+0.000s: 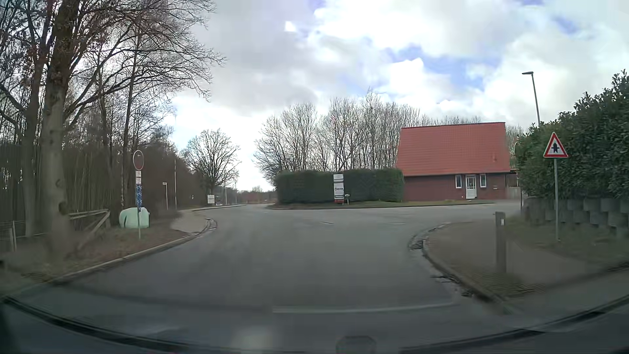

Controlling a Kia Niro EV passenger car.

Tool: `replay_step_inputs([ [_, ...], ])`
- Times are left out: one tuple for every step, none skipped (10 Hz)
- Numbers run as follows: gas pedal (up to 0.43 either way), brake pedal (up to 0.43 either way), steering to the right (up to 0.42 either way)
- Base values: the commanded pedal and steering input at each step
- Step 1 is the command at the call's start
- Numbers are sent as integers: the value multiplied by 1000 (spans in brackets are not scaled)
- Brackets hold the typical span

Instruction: Follow the waypoints while adhering to traffic rules and regulations

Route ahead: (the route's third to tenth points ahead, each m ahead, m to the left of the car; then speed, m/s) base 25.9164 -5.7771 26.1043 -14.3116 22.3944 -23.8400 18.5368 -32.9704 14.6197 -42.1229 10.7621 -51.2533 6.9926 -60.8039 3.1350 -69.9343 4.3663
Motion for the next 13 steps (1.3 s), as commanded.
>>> replay_step_inputs([
  [79,0,-10],
  [79,0,-10],
  [79,0,-10],
  [79,0,-10],
  [79,0,-10],
  [79,0,-10],
  [79,0,-8],
  [79,0,-5],
  [79,0,-3],
  [79,0,-2],
  [79,0,0],
  [79,0,4],
  [79,0,9],
])
